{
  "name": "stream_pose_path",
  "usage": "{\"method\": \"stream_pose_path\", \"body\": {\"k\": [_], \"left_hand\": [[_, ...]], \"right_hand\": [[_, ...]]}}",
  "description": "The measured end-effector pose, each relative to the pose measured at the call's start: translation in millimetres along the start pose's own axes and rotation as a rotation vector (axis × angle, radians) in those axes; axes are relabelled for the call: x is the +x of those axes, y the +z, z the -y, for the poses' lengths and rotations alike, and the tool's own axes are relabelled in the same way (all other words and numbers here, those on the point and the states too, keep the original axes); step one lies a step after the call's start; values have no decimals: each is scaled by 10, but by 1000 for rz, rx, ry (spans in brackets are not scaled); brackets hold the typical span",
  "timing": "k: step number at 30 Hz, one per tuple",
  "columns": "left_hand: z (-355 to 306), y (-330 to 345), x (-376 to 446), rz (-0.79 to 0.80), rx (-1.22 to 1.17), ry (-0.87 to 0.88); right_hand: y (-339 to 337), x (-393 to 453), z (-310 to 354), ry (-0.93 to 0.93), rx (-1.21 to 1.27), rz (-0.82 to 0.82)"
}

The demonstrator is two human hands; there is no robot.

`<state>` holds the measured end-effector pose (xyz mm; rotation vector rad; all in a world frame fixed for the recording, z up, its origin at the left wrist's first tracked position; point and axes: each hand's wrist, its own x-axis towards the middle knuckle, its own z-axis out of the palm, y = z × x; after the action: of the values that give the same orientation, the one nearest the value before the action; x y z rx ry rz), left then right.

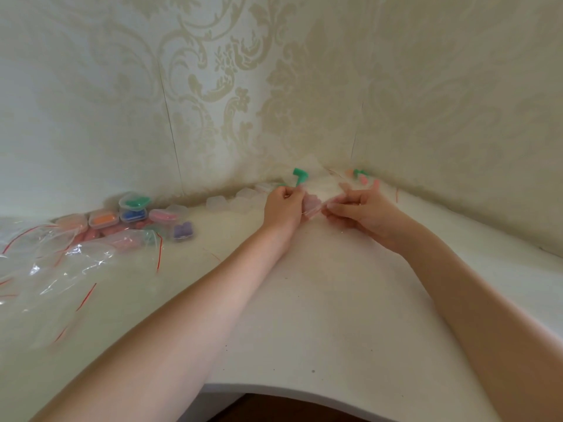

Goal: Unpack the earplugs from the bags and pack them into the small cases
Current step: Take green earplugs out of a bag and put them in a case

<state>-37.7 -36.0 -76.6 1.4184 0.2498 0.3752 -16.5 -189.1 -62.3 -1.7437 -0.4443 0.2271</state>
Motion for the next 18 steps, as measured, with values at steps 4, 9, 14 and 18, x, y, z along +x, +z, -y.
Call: {"method": "stream_pose_path", "body": {"k": [4, 9, 14, 18], "left_hand": [[-45, 47, -117, -10, 11, 99], [-115, -19, -190, -138, 469, 585], [-72, 48, -253, 218, 477, 563], [-60, -19, -172, 189, 421, 463]], "right_hand": [[-37, 26, -8, 44, 65, -73], [-32, 25, 27, 38, 87, -120], [4, 5, 21, -4, 40, -80], [-22, -11, -5, -40, 44, 6]]}}
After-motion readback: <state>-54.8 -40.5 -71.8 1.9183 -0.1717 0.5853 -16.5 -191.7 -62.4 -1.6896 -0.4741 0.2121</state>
